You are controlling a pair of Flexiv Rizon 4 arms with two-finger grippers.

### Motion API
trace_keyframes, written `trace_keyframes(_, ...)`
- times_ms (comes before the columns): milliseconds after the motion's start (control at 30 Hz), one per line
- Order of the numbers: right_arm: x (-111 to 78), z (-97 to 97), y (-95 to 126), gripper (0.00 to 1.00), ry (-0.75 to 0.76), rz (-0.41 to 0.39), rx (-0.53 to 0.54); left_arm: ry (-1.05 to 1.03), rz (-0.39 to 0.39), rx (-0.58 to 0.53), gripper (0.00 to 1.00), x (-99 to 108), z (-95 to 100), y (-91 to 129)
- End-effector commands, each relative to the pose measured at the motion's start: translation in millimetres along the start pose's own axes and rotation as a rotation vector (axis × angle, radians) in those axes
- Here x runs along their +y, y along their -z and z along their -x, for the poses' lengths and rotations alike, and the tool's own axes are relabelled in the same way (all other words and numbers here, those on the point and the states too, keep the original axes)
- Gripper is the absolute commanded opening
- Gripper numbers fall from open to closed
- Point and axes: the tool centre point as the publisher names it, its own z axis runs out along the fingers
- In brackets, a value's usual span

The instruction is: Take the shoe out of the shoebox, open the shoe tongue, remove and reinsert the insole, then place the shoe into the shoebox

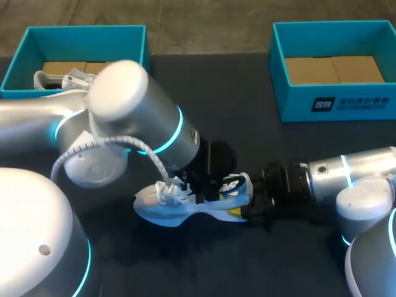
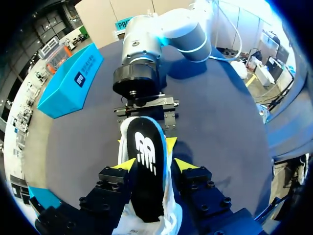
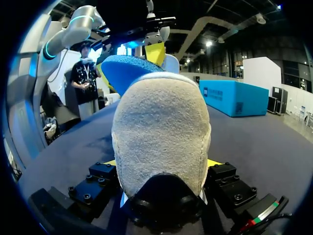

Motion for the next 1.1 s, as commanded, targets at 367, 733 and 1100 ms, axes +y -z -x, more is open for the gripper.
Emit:
trace_keyframes(367, 0.3, -1.0, -1.2, 0.00, -0.001, -0.006, -0.001, 0.007, 0.052, -0.067, 0.47, -7.3, 0.8, -19.9)
trace_keyframes(733, 0.3, -1.0, -1.2, 0.00, -0.001, -0.006, -0.001, 0.021, 0.069, -0.083, 0.32, -7.2, 6.7, -25.2)
trace_keyframes(1100, 0.3, -1.0, -1.2, 0.00, -0.001, -0.006, -0.001, 0.085, 0.037, -0.059, 0.00, 2.3, 17.3, -16.9)
